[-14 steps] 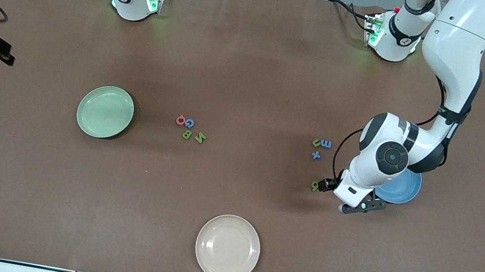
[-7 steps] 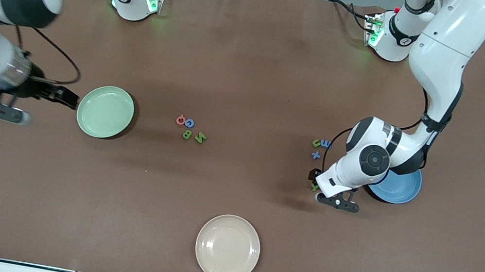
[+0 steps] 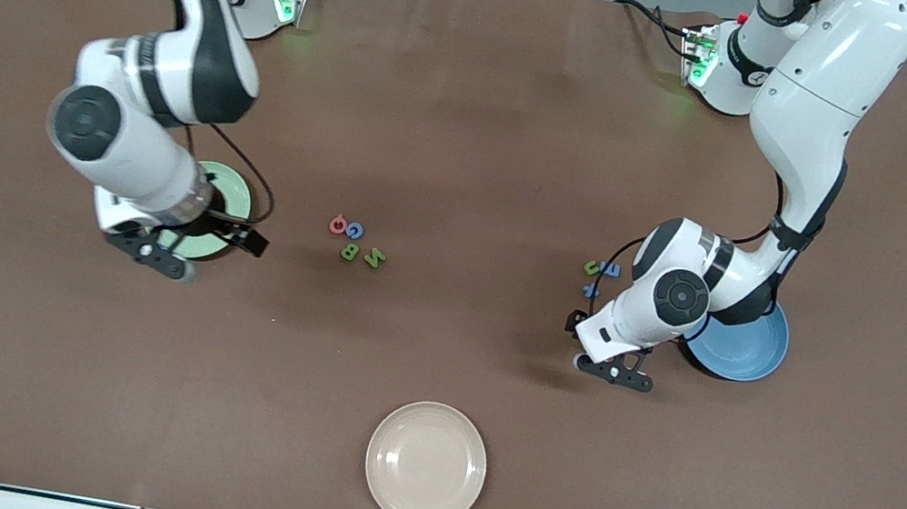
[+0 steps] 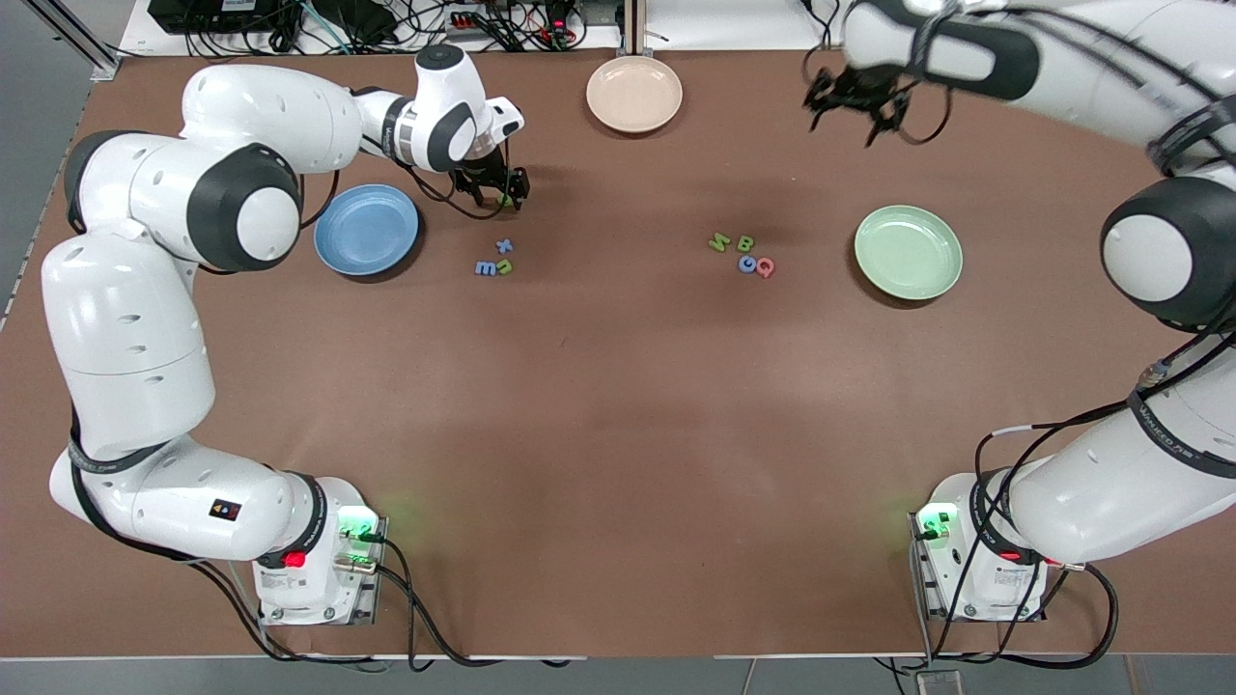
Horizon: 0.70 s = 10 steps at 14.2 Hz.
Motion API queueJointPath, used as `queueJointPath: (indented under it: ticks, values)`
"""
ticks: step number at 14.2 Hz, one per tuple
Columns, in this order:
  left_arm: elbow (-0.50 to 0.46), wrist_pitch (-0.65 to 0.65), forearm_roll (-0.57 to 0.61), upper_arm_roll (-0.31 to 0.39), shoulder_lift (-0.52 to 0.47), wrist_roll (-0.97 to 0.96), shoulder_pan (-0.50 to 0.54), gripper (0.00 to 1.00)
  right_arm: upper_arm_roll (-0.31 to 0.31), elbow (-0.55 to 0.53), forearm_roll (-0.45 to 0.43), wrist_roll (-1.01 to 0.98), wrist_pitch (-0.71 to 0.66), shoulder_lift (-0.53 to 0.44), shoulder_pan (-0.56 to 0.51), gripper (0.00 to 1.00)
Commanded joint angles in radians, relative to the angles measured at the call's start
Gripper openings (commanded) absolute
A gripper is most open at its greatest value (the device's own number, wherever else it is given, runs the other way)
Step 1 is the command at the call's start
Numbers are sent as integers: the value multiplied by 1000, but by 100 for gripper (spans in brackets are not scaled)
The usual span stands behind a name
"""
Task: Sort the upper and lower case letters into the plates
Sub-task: 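Grasp the green b with the left gripper while the right gripper reaches B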
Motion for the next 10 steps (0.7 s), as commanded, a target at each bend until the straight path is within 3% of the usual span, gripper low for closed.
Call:
queueJointPath:
  ticks: [1, 4, 6, 10]
  values:
    - [13, 11, 13, 2, 10, -8, -6, 61, -11, -75, 10, 115, 131, 37, 80, 100]
    - [17, 11, 13, 2, 10, -8, -6, 53, -11, -83, 9, 129, 226, 127, 103, 92]
    - [36, 20, 14, 4, 19, -8, -4, 52, -11, -83, 9, 130, 278, 179, 128, 88]
    - [40, 37, 13, 4, 25, -16, -6, 42, -12, -83, 9, 213, 347, 244, 178, 85]
